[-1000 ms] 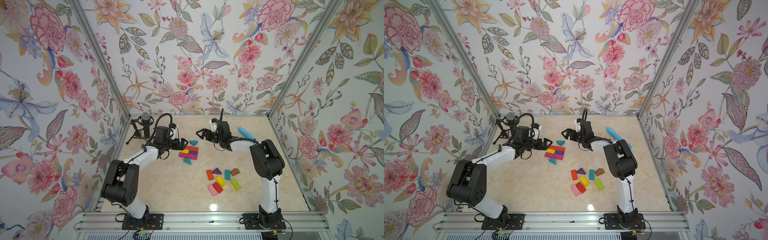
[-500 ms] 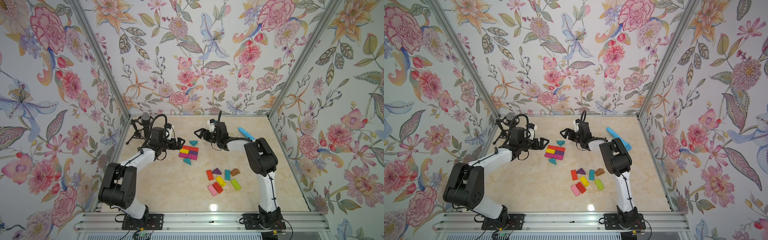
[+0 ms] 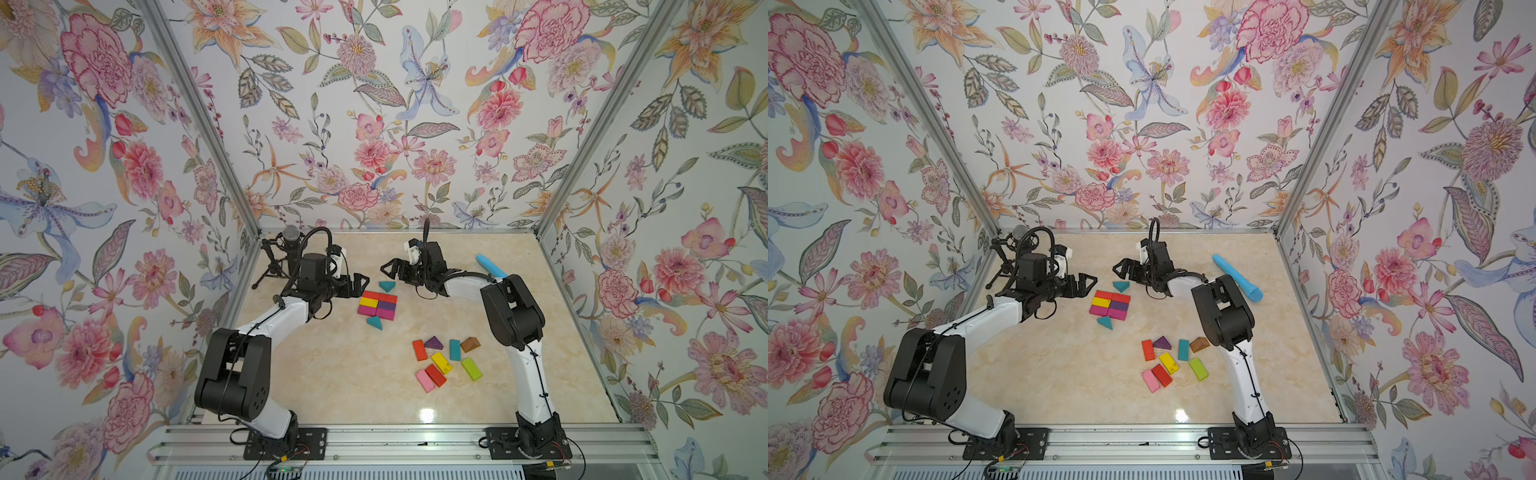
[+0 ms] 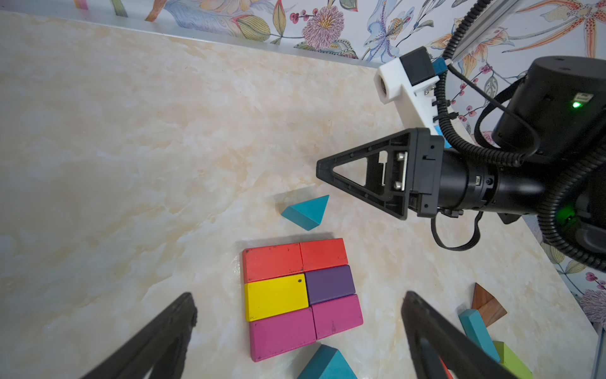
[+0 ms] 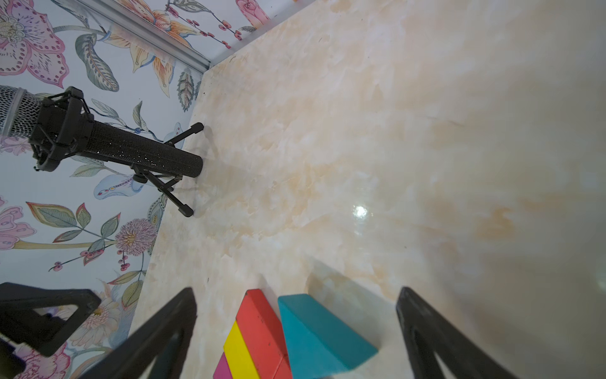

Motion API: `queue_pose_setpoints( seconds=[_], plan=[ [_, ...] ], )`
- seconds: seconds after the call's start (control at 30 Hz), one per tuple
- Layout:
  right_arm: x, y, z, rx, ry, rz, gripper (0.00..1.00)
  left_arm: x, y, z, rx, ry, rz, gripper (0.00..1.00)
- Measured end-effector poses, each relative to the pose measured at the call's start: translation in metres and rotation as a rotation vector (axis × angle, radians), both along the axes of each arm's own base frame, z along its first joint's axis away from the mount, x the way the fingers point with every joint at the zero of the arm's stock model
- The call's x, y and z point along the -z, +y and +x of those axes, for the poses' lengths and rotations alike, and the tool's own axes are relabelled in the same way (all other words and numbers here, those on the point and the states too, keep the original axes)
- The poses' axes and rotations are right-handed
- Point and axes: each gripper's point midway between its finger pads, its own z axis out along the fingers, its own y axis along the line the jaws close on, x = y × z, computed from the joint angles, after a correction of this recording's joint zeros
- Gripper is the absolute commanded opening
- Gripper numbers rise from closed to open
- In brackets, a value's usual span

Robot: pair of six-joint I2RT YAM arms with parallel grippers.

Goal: Assemble a piece of candy with building blocks
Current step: Assemble the building block at the center of the board.

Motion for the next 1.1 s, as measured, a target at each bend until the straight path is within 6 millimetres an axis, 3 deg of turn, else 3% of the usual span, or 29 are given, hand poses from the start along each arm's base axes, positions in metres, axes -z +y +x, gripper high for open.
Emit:
queue_pose_setpoints(
  seconds=[0.27,1.1],
  plan=[
    [0.018,0.006,-0.012,-0.027,0.041,-0.038,0.96,0.0,0.002,0.0,-0.004,-0.003,-0.001,0.99],
    [0.018,0.018,-0.022,-0.058,0.046,-0.044,0.95,0.002,0.006,-0.001,-0.013,-0.007,-0.002,0.99]
  ],
)
